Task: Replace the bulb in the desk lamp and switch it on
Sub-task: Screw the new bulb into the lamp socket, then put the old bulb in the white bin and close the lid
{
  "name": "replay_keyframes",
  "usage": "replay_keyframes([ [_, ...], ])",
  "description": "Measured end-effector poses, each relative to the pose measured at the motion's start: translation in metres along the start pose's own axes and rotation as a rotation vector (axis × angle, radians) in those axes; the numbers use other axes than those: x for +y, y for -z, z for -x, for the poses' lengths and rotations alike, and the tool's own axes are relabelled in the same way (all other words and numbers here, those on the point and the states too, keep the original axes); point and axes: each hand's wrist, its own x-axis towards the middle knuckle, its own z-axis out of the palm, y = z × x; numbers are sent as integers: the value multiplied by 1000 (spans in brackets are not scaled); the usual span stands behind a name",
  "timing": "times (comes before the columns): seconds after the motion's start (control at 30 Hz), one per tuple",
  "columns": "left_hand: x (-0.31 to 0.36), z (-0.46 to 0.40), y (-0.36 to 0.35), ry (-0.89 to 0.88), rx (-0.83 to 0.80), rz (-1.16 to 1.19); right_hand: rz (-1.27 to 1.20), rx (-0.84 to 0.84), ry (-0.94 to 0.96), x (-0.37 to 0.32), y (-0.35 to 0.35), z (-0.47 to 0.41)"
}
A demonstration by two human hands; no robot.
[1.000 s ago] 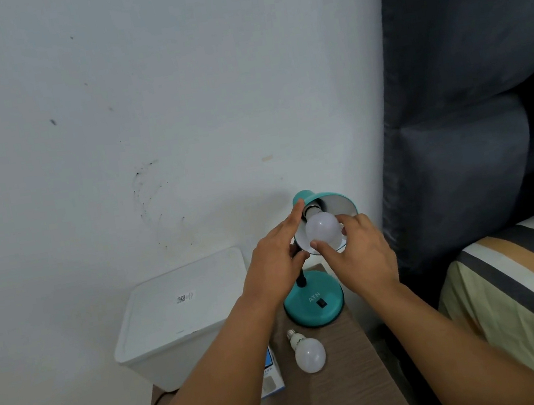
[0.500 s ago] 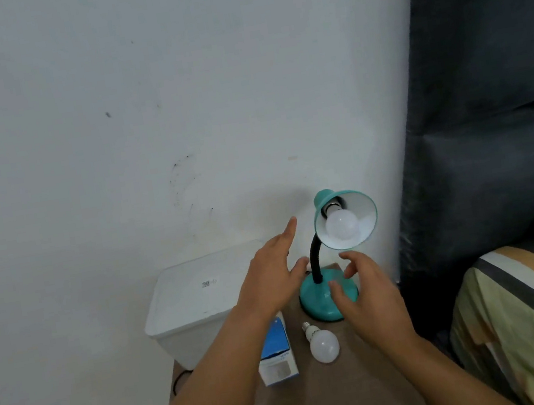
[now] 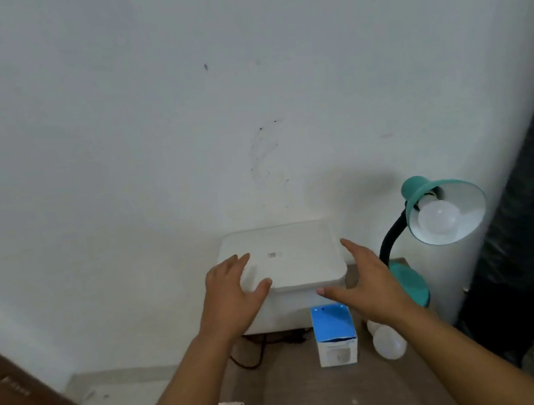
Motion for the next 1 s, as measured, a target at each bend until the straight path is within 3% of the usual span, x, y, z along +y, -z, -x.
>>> replay_keyframes([
  [0.2,-36,-16,12,214,-152,83,92,-158,-96,0,-12,-36],
  [0.43,-41,-22,15,258,-245,222,1,-217,-111,4,-21,-44],
  [0.67,-35,-19,20,212,-170,224,-87,-171,-125,6,-24,-41],
  [1.0,-24,-3,40,131,-61,256,-54,-70,3,-12,-3,-25],
])
